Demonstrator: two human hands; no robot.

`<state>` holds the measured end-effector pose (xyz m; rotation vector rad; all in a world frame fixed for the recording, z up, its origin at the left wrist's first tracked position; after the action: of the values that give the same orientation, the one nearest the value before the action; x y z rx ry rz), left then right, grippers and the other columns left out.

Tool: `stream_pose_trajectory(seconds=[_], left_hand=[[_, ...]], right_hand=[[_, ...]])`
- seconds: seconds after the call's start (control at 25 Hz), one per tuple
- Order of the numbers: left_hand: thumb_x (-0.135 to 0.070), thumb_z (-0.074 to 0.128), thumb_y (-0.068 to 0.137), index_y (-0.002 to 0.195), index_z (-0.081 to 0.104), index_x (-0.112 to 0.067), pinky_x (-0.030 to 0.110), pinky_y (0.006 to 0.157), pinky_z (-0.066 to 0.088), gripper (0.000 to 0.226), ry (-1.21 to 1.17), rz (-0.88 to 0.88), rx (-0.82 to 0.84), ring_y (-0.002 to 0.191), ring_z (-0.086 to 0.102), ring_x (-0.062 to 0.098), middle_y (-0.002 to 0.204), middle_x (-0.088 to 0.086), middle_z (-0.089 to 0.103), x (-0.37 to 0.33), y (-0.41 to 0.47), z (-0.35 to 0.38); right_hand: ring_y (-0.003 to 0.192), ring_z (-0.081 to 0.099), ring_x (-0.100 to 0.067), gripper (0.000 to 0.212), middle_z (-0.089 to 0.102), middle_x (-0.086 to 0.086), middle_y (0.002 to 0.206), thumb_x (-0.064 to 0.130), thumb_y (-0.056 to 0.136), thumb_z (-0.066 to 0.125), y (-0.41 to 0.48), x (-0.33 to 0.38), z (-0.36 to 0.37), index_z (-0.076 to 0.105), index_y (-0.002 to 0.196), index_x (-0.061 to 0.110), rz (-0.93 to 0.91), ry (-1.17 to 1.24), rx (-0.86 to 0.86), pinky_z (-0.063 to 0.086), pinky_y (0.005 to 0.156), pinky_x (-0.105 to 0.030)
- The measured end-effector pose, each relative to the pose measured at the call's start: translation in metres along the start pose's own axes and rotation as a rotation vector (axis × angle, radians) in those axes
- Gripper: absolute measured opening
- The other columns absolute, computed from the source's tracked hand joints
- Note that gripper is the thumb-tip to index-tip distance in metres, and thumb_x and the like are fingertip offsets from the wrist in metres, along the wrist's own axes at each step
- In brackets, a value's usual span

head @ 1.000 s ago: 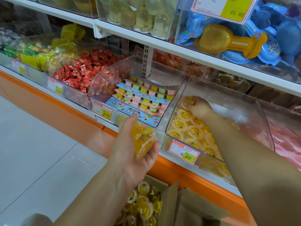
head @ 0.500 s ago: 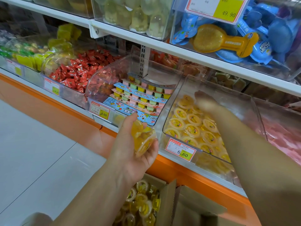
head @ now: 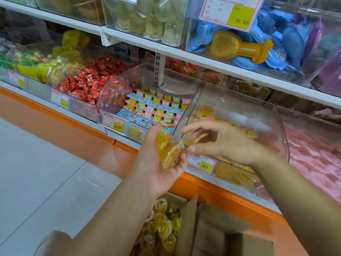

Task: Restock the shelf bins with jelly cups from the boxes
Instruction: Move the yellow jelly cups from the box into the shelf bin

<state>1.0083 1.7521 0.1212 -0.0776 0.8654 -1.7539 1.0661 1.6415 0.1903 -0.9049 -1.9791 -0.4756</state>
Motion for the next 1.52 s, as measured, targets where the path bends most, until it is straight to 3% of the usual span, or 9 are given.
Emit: stream_pose_trajectory(seconds=[0.12,0.28,0.4,0.56,0.68,0.84,1.08,1.24,1.52], left_hand=[[-0.051,0.067,0.086,0.093,0.067,-0.01,0.027,0.071,0.049,0.041,0.005,-0.021,0.039,0.063,0.061,0.016,0.077,0.008,0.069,0.004,-0.002,0.004],[-0.051,0.071,0.082,0.098,0.069,-0.008,0.028,0.066,0.053,0.046,0.007,-0.058,0.037,0.071,0.061,0.018,0.091,0.01,0.068,0.008,0.001,0.002],[-0.049,0.076,0.079,0.098,0.069,-0.01,0.028,0.059,0.055,0.045,-0.013,-0.045,-0.045,0.074,0.059,0.019,0.095,0.011,0.061,0.002,0.005,-0.008],[-0.048,0.078,0.077,0.1,0.067,-0.012,0.026,0.054,0.055,0.043,0.009,-0.017,-0.03,0.069,0.059,0.019,0.098,0.01,0.059,-0.007,0.007,-0.009],[-0.048,0.078,0.077,0.096,0.069,-0.013,0.025,0.055,0.055,0.041,0.023,-0.022,-0.022,0.066,0.058,0.018,0.094,0.009,0.06,-0.006,0.007,-0.009],[-0.048,0.077,0.077,0.09,0.068,-0.014,0.026,0.056,0.055,0.038,0.042,-0.03,0.003,0.067,0.058,0.018,0.09,0.007,0.061,-0.007,0.008,-0.013],[-0.049,0.076,0.076,0.093,0.067,-0.017,0.026,0.056,0.054,0.037,0.078,-0.011,0.005,0.067,0.059,0.018,0.096,0.006,0.062,-0.009,0.013,-0.016],[-0.049,0.077,0.075,0.091,0.068,-0.016,0.026,0.056,0.054,0.038,0.086,-0.032,0.013,0.065,0.059,0.017,0.09,0.005,0.062,-0.004,0.013,-0.015],[-0.049,0.076,0.075,0.086,0.069,-0.015,0.025,0.056,0.055,0.036,0.086,-0.046,0.011,0.065,0.059,0.016,0.084,0.005,0.063,0.0,0.009,-0.012]], right_hand=[[0.098,0.06,-0.015,0.023,0.065,0.001,0.107,0.018,0.077,0.078,-0.002,0.017,0.021,0.074,0.099,0.024,-0.139,-0.129,-0.045,0.05,0.085,-0.033],[0.087,0.067,-0.011,0.009,0.073,0.0,0.095,0.007,0.077,0.069,-0.001,0.009,0.001,0.067,0.086,0.006,-0.091,0.256,-0.16,0.055,0.079,-0.026],[0.069,0.063,-0.009,0.011,0.069,0.0,0.078,0.005,0.085,0.067,0.008,-0.03,-0.065,0.059,0.081,0.012,0.104,0.053,-0.504,0.05,0.067,-0.025],[0.098,0.063,-0.028,0.017,0.065,-0.01,0.094,0.03,0.091,0.061,0.037,-0.112,-0.155,0.065,0.096,0.014,0.694,-0.584,-0.672,0.041,0.062,-0.027],[0.111,0.058,-0.029,0.04,0.062,-0.016,0.11,0.034,0.085,0.07,0.054,-0.15,-0.176,0.065,0.112,0.005,0.731,-0.444,-0.778,0.043,0.084,-0.034],[0.107,0.06,-0.028,0.05,0.061,-0.005,0.11,0.036,0.081,0.073,0.063,-0.184,-0.169,0.06,0.112,-0.001,0.81,-0.366,-0.817,0.046,0.082,-0.035],[0.123,0.046,-0.031,0.038,0.058,-0.006,0.126,0.052,0.093,0.044,0.064,-0.192,-0.143,0.052,0.123,0.029,0.76,-0.642,-0.653,0.029,0.099,-0.039],[0.13,0.037,-0.031,0.05,0.049,-0.012,0.137,0.055,0.098,0.029,0.075,-0.19,-0.127,0.042,0.137,0.025,0.738,-0.863,-0.461,0.028,0.103,-0.045],[0.142,0.016,-0.032,0.057,0.026,-0.015,0.152,0.055,0.098,0.008,0.072,-0.197,-0.114,0.022,0.149,0.034,0.801,-0.881,-0.313,0.013,0.112,-0.053]])
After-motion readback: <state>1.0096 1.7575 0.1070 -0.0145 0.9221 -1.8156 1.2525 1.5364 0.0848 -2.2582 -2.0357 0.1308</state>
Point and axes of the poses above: each hand's wrist, its own y-axis towards the middle knuckle, its own z-axis out of the palm, x = y × z, the point moved 7 cm from there along y, towards the middle knuckle
